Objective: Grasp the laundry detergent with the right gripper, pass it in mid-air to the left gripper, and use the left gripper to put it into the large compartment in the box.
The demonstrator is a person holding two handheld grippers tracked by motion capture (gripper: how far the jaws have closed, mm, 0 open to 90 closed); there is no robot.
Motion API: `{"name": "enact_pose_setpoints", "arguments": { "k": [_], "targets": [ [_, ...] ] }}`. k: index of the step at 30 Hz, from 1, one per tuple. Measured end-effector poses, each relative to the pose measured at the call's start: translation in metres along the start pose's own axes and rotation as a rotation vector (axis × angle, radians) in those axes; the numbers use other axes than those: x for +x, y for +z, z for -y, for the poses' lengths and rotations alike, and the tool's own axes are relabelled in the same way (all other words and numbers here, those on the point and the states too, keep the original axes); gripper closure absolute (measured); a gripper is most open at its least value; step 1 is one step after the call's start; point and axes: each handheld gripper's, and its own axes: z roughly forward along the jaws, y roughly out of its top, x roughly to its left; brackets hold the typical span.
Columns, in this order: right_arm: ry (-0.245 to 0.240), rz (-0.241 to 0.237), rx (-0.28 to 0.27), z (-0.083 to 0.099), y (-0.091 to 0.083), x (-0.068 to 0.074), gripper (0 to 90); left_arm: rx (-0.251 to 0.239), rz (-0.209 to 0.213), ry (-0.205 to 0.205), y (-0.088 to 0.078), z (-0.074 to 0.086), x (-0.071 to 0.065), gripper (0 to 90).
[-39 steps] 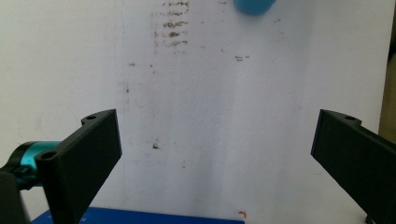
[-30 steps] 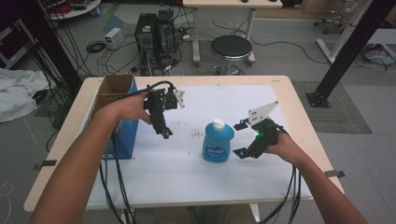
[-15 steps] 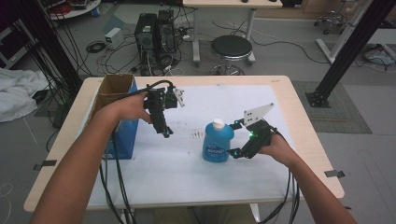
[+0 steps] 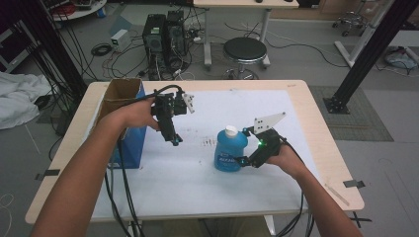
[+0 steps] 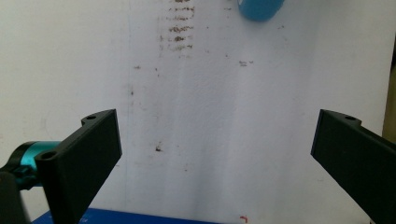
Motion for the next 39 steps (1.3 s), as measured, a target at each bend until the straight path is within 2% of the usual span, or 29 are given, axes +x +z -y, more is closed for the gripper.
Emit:
{"name": "enact_pose_setpoints", "arguments": {
  "k": [5,16,20,21,22,34,37,39],
  "targets": [
    [-0.015,-0.002,-0.021,0.000,0.007,0.002,1.9,-0.003,0.001,-0.004,0.000,0.000,0.000,1.7],
    [-0.009,-0.017,-0.036,0.003,0.017,0.002,2.0,0.000,-0.002,-0.001,0.001,-0.001,0.000,1.7],
    [-0.019,-0.016,-0.065,0.005,0.019,0.001,7.8,-0.002,-0.003,-0.001,0.002,-0.001,0.000,1.7],
    [-0.026,-0.022,-0.073,0.005,0.019,0.001,15.8,-0.002,-0.004,-0.002,0.002,-0.001,0.000,1.7],
    [-0.030,-0.038,-0.086,0.006,0.019,0.001,17.3,-0.002,-0.005,-0.002,0.002,-0.001,0.000,1.7],
    [-0.026,-0.043,-0.104,0.007,0.019,0.001,17.4,-0.005,-0.006,-0.009,0.002,-0.001,0.000,1.7],
    [-0.032,-0.056,-0.115,0.008,0.018,0.001,23.8,-0.005,-0.007,-0.007,0.002,-0.001,0.000,1.7],
    [-0.032,-0.052,-0.116,0.007,0.017,0.001,23.7,-0.004,-0.008,-0.004,0.003,-0.002,0.001,1.7]
  ]
}}
